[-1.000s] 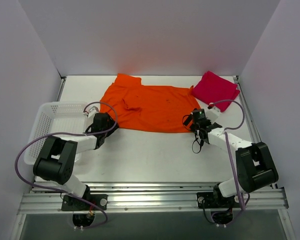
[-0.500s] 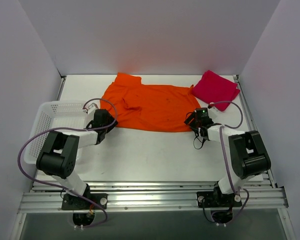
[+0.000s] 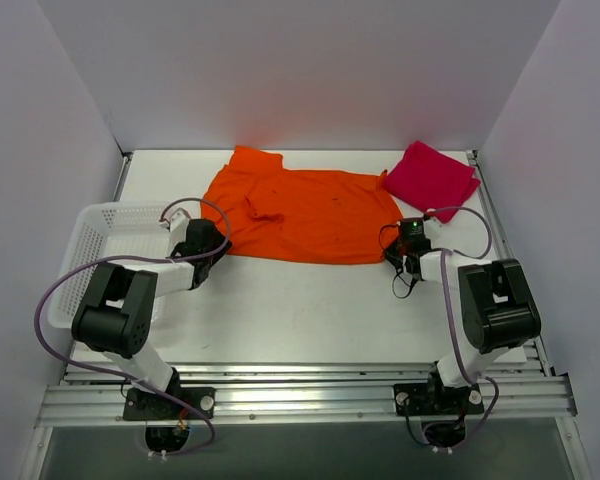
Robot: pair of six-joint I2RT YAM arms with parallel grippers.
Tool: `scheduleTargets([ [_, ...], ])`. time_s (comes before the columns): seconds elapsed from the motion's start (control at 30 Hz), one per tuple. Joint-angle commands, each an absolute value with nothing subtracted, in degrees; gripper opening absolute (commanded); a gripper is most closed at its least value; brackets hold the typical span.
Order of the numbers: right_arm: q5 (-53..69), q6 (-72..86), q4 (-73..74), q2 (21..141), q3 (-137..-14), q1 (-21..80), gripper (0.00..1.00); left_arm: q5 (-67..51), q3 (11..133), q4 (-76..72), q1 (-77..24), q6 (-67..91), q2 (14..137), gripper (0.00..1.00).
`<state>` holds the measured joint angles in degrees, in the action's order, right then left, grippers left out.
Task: Fold and stack the t-shirts
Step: Fold the flattened tshirt in 1/3 of the way
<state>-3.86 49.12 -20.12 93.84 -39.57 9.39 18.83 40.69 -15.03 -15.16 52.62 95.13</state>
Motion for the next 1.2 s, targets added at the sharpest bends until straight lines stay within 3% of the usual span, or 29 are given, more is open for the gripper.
scheduleTargets([
  [0.0,-6.9,47.3,-12.0,91.4,-38.2,8.9,0.0,20.6,43.2,-11.3,-14.9,53.1,98.1,0.73],
  [0.07,-7.4,47.1,-11.5,90.6,-38.2,8.8,0.0,21.6,44.6,-10.1,-15.2,53.3,98.4,0.79],
  [0.13,-7.9,47.1,-11.1,89.5,-38.1,8.5,0.0,22.3,45.4,-9.8,-15.3,53.3,98.9,0.73],
  [0.17,-8.3,47.1,-10.5,89.0,-38.1,8.4,0.0,22.4,45.9,-8.6,-15.3,53.4,99.0,0.56],
  [0.27,-8.3,47.2,-10.0,87.4,-37.0,7.3,0.0,22.9,48.0,-5.7,-15.1,53.1,99.9,0.21],
  [0.3,-7.8,47.3,-9.9,86.9,-36.7,6.0,0.0,23.0,48.2,-5.0,-15.0,53.2,100.1,0.03],
  [0.63,-9.0,46.1,-3.1,78.0,-34.2,2.0,0.0,19.9,40.7,-1.3,-19.5,56.3,90.0,0.02],
  [0.93,-7.4,45.4,7.2,65.1,-31.6,2.5,0.0,21.5,33.2,13.9,-27.9,64.6,75.8,0.02],
  [1.17,-6.2,46.4,10.8,61.5,-29.0,3.0,0.0,22.8,30.8,25.6,-34.6,70.7,62.3,0.04],
])
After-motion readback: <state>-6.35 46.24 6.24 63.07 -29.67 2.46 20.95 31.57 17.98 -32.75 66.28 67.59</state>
